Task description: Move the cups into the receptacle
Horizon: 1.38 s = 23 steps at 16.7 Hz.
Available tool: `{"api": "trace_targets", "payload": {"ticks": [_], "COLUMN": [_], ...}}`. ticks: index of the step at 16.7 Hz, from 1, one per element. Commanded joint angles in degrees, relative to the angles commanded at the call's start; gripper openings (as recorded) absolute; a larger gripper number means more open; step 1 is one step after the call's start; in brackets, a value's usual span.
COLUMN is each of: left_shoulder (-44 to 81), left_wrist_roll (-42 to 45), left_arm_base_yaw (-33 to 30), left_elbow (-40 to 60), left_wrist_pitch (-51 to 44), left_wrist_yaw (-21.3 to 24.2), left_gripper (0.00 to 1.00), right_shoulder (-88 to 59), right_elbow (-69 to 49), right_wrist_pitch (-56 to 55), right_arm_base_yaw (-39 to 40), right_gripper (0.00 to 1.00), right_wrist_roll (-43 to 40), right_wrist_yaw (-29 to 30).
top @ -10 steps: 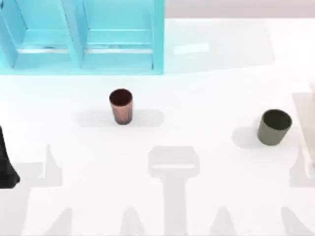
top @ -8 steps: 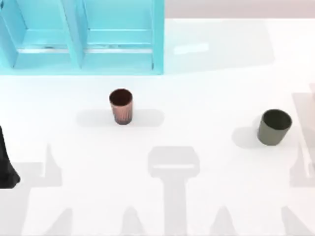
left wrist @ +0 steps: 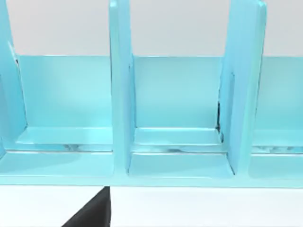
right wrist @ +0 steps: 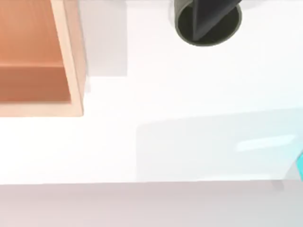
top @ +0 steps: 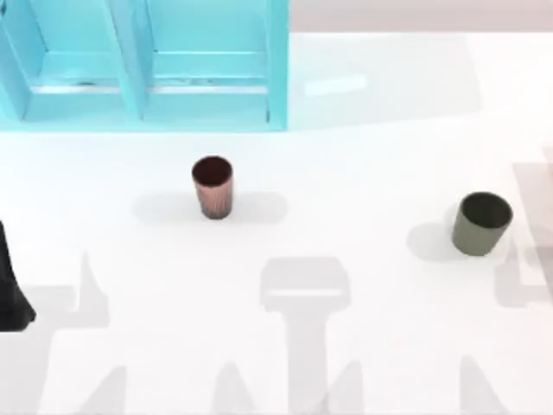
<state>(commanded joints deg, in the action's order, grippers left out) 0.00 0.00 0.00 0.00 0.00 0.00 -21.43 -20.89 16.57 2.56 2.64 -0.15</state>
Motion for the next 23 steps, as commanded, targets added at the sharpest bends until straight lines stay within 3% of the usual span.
{"api": "trace_targets", "payload": {"ticks": [12,18,23], "left_shoulder": [0.0,0.0,0.0], "left_wrist_roll": [0.0,0.0,0.0], "left_arm_base_yaw": [0.0,0.0,0.0], "left_elbow": [0.0,0.0,0.0], "left_wrist_pitch": [0.0,0.0,0.0], "left_wrist_yaw": [0.0,0.0,0.0], "left_gripper": [1.0,1.0,1.0], "right_shoulder": [-72.45,-90.37,-92.58], "right_elbow": [-58.41,-76.56,-78.7], "right_wrist_pitch": [45.59,57.62,59.05], "right_arm_base_yaw": [6.06,7.87,8.1], "right_gripper": [1.0,1.0,1.0], "right_wrist_roll": [6.68,8.73,8.97], "right_wrist_yaw": [0.39,0.34,0.32]}}
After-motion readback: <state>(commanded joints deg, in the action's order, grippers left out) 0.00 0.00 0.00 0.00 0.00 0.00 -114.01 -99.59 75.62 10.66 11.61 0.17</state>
